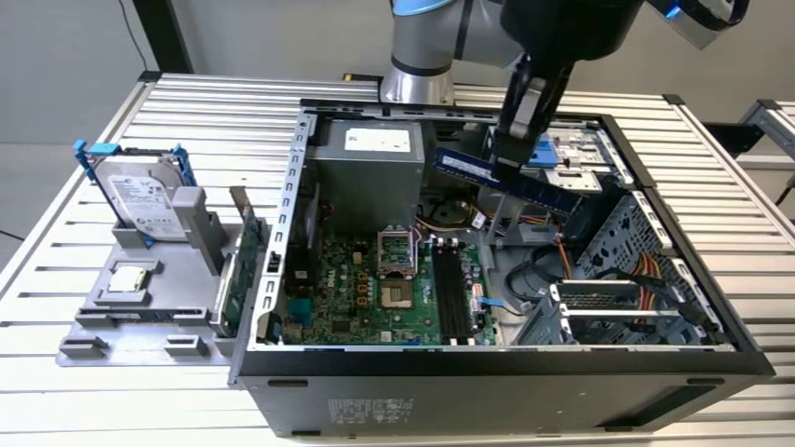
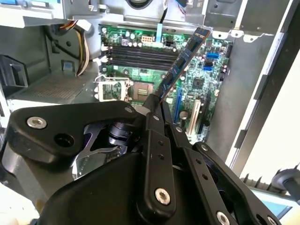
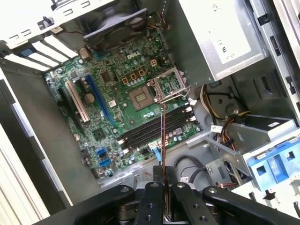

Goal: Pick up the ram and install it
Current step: 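Pick up the ram and move it above insertion slot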

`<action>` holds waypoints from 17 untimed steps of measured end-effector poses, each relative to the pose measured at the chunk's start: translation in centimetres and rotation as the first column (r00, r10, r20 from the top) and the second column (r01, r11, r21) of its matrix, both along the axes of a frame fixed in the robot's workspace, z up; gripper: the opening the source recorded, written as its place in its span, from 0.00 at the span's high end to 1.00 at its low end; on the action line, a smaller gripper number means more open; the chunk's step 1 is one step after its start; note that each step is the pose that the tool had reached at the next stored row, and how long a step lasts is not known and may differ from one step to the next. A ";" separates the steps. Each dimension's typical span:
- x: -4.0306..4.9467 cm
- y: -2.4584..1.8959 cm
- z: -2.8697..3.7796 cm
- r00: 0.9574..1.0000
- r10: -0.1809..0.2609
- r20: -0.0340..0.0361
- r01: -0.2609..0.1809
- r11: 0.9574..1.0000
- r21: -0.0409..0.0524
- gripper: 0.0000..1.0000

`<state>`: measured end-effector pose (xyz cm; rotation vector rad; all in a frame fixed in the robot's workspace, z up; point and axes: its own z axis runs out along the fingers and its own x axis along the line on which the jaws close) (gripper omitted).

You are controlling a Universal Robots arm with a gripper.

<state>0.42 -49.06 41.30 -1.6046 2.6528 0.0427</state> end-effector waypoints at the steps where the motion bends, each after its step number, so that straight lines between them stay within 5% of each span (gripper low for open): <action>1: 0.00 0.00 0.00 1.000 -0.009 0.000 0.009 1.000 0.000 1.00; 17: 0.00 0.00 0.00 0.991 -0.135 0.000 0.135 0.991 0.000 1.00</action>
